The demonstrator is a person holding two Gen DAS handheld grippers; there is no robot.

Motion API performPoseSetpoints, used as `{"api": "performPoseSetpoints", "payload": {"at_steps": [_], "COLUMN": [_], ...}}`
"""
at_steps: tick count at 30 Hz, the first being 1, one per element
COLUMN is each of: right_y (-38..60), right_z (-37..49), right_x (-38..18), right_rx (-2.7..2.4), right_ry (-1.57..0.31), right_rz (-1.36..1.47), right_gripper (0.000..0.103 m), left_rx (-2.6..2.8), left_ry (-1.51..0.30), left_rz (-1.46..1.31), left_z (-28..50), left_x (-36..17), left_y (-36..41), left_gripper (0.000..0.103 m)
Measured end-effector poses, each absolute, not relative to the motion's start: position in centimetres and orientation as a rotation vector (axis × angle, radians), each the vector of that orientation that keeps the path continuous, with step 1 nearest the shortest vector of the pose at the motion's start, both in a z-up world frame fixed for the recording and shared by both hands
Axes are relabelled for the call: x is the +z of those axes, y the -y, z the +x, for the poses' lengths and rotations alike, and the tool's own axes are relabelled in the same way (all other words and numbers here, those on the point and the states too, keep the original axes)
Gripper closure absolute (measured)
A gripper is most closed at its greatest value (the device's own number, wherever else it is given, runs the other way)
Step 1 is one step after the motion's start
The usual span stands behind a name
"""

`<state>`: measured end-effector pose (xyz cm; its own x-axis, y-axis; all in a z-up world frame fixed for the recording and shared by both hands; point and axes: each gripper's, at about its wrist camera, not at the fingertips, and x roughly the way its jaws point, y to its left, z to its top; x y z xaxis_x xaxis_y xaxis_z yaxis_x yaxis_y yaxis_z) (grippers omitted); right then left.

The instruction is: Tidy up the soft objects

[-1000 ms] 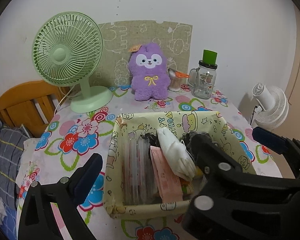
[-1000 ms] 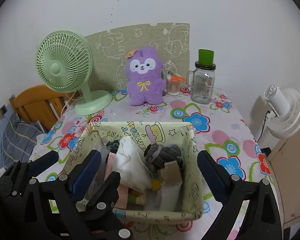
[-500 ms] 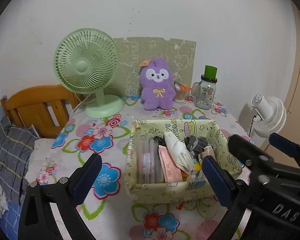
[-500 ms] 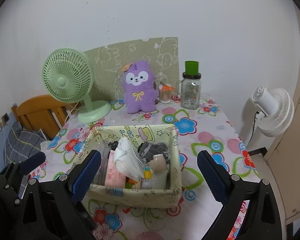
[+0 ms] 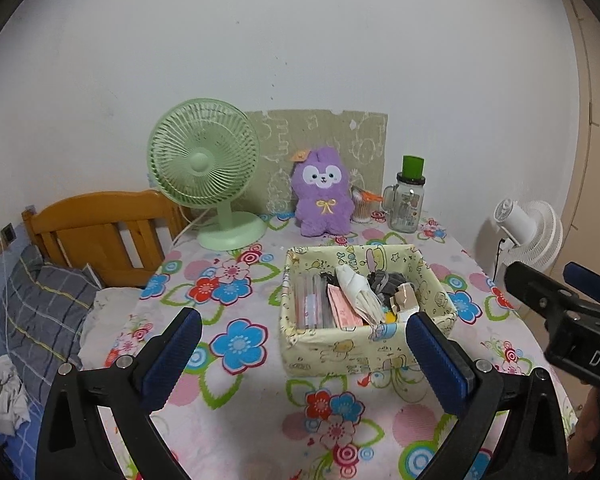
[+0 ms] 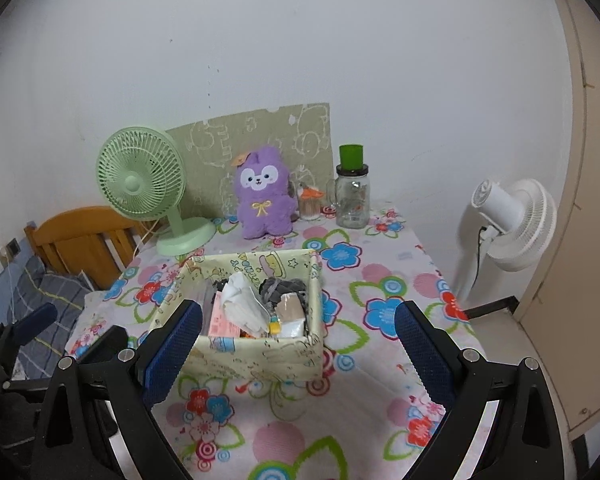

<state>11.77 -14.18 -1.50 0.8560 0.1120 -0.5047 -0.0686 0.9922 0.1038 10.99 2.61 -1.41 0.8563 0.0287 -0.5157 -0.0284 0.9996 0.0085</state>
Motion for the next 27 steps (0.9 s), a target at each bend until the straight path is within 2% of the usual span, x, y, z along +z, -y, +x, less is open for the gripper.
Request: {"api": "performPoseSetpoints", "payload": {"at_steps": [12, 27], "right_y": [15.0, 15.9], "right_z": [5.6, 1.3], "right_x": [-0.1, 1.2], "right_rx": [0.086, 0.059], "right_ry": [-0.479, -0.408], "right_rz": [0.069, 0.045], "right_gripper": [0.004, 0.0], "left_rx": [0.057, 0.022], "left_ry": [-0.475, -0.43], "left_rz": [-0.017, -0.022], "left_z": [5.1, 1.8], "left_x": [0.2, 1.7], "left_y": [-3.8, -3.1], "left_gripper": [0.0, 0.0]}}
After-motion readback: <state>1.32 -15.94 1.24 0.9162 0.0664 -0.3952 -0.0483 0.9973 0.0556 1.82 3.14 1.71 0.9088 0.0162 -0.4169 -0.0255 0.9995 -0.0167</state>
